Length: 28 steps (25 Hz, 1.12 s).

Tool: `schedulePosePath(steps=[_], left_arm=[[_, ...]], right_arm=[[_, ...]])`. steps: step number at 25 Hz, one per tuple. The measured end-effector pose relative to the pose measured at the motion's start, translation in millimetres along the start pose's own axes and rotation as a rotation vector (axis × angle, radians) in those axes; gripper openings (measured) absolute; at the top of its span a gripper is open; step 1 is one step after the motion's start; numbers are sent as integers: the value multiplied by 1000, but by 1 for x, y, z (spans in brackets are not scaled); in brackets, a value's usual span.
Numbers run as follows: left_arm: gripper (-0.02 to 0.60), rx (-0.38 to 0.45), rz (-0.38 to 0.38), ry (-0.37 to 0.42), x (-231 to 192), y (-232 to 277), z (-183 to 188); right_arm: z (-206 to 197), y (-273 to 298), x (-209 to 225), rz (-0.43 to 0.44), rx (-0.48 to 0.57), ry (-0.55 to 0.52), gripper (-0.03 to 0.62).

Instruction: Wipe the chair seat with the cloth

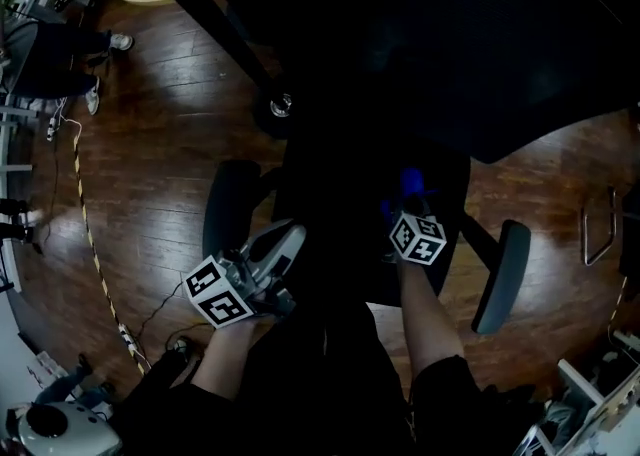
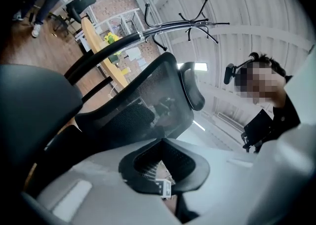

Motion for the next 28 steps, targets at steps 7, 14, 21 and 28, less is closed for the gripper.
schedulePosePath(steps=[7, 14, 21, 28], left_arm=[[-12, 94, 52, 1, -10, -41, 4], [-12, 129, 89, 21, -22, -65, 1], [-12, 90, 63, 30, -18, -60, -1], [-12, -28, -25, 78, 9, -20, -23]], right_arm=[[-77, 107, -149, 290, -231, -75, 66], [-108, 133, -185, 281, -359, -236, 66], [-112, 104, -145, 179, -369, -247, 66], [-95, 15, -39, -19, -330, -208, 66]])
Point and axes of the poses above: the fingertips, and each gripper's own axes: y forward along the fingers, x to its right, z out of its top, the point moved 3 cm from there along -y, backward along the fingers, and after that the axes turned 15 degrees about z, right-handed, at the moved point
